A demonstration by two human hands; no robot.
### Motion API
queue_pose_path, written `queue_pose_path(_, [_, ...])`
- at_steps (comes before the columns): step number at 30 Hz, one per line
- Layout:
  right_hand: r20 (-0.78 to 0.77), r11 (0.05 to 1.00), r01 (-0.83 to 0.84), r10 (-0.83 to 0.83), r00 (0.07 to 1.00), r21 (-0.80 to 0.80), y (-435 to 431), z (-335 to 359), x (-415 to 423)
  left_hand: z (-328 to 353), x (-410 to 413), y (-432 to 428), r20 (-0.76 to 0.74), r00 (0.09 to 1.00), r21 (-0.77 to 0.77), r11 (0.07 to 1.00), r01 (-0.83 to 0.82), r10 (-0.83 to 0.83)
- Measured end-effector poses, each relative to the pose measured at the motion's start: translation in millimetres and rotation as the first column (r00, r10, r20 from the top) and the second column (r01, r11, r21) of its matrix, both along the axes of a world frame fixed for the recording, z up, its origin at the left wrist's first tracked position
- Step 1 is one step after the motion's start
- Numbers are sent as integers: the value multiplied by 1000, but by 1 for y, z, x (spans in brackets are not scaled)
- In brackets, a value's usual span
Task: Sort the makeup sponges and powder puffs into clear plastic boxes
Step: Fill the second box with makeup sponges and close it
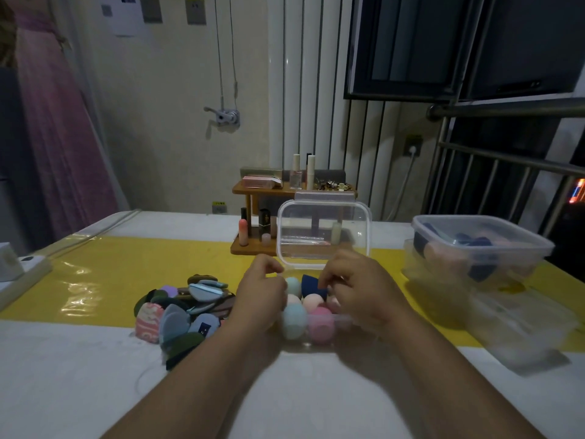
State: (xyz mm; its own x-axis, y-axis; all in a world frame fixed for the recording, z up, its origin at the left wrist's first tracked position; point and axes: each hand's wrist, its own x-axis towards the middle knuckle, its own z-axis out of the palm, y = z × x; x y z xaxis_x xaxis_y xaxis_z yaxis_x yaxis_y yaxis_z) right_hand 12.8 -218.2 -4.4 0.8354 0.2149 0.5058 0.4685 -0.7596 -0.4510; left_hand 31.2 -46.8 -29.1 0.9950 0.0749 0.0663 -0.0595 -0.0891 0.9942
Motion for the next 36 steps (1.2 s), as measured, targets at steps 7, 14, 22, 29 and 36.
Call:
queue_pose_path(7, [277, 883, 281, -397, 875, 376, 15, -7, 1, 7, 3, 10, 14, 997, 91, 992, -83, 82])
queue_pose_path(14, [-308, 794, 447, -340, 889, 413, 16, 2, 2, 11, 8, 19, -18, 988, 95, 984, -149, 151])
queue_pose_path(22, [-429, 837, 318, -112, 896, 445, 20, 1, 5, 16, 7, 26, -10, 996, 43, 996, -83, 84])
queue_pose_path(29, [-324, 736, 295, -109, 940, 609, 23, -7, 11, 17, 8, 24, 12, 999, -85, 995, -47, 48])
queue_pose_path(36, [-367, 657, 333, -91, 926, 676, 21, -7, 12, 25, -4, 20, -34, 993, -340, 933, -116, 111])
